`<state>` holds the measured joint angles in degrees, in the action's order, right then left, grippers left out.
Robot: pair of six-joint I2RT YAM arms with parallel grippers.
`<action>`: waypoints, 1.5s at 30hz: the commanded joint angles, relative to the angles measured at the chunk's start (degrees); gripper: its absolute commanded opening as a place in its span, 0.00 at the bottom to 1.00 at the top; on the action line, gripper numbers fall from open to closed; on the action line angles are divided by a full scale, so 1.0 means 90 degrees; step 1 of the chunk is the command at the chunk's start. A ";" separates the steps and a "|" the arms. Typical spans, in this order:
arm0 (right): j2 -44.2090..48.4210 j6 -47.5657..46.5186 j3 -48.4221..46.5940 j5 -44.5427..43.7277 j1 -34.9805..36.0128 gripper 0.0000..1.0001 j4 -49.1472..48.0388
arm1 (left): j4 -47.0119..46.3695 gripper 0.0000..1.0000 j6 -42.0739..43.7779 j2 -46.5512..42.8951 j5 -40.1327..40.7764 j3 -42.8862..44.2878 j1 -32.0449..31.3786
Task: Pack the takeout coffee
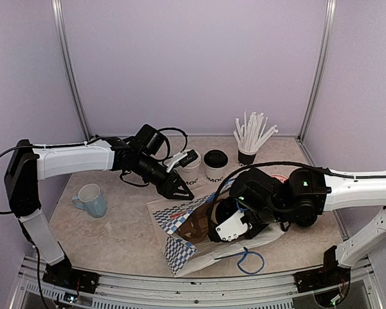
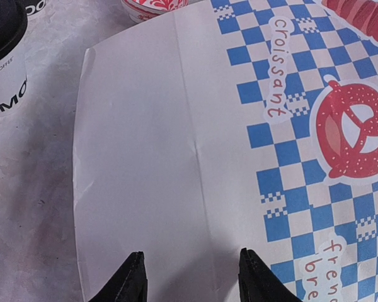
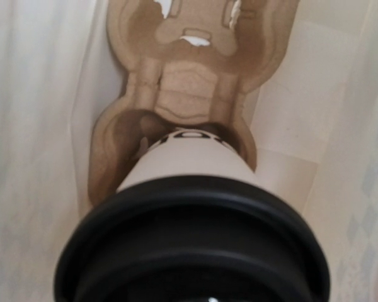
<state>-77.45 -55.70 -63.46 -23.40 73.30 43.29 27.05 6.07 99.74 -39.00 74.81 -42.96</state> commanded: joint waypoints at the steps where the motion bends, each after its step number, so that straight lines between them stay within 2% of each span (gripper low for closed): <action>1: 0.0004 -0.0084 0.0118 -0.0057 -0.0072 0.46 -0.0221 | -0.0083 0.50 0.0101 -0.0077 -0.0024 -0.0080 -0.0022; 29: -0.0382 -0.0342 0.0326 0.0248 -0.0621 0.46 -0.0717 | -0.0117 0.50 0.0078 0.0109 -0.0058 -0.0053 0.0134; 45: -0.0927 0.0153 -0.0787 0.1128 -0.0859 0.46 0.0586 | -0.0120 0.50 0.0046 0.0394 -0.0520 -0.0001 0.0215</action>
<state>-84.64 -56.14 -68.27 -16.95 65.89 43.86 26.06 6.04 101.32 -40.88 74.59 -40.80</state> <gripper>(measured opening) 0.710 0.496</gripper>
